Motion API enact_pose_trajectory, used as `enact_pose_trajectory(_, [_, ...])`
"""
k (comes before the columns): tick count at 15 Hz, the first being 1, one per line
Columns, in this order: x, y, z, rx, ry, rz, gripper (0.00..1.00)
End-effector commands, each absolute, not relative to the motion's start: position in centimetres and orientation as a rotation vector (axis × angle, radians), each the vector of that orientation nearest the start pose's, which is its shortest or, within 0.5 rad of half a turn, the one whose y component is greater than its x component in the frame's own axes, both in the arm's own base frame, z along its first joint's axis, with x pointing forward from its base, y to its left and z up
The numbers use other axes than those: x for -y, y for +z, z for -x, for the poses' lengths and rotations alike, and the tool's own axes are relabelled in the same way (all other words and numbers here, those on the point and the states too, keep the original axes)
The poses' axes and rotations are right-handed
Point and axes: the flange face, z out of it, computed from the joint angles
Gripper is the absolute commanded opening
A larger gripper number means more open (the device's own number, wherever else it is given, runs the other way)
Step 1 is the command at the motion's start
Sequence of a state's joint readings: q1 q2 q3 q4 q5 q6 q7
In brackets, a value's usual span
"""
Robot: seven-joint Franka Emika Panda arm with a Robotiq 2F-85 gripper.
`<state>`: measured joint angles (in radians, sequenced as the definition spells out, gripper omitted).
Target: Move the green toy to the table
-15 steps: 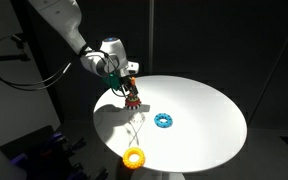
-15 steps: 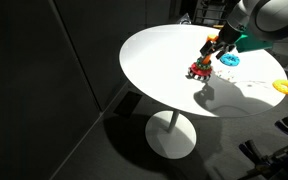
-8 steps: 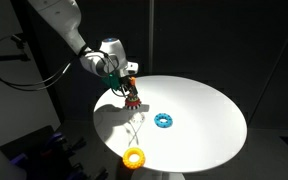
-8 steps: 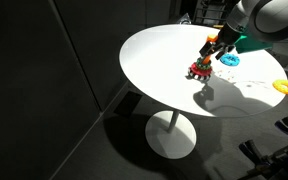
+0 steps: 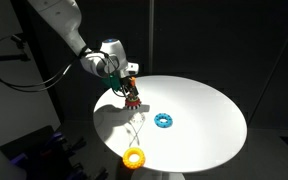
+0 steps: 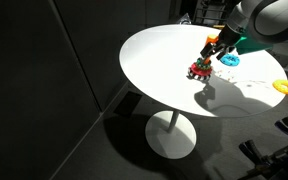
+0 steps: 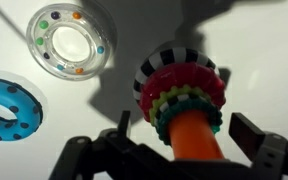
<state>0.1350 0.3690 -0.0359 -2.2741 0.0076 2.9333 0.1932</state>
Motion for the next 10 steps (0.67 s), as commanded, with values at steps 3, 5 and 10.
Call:
enact_pose_trajectory(3, [-5.55,21.87,-56.12,-0.146,-0.47,3.079,1.0])
enact_pose_trajectory(5, [-5.6,21.72,-56.14,-0.144,-0.47,3.08,1.0])
enact_pose_trajectory(10, [-5.63,21.28,-56.19,-0.142,-0.484,3.08,0.66])
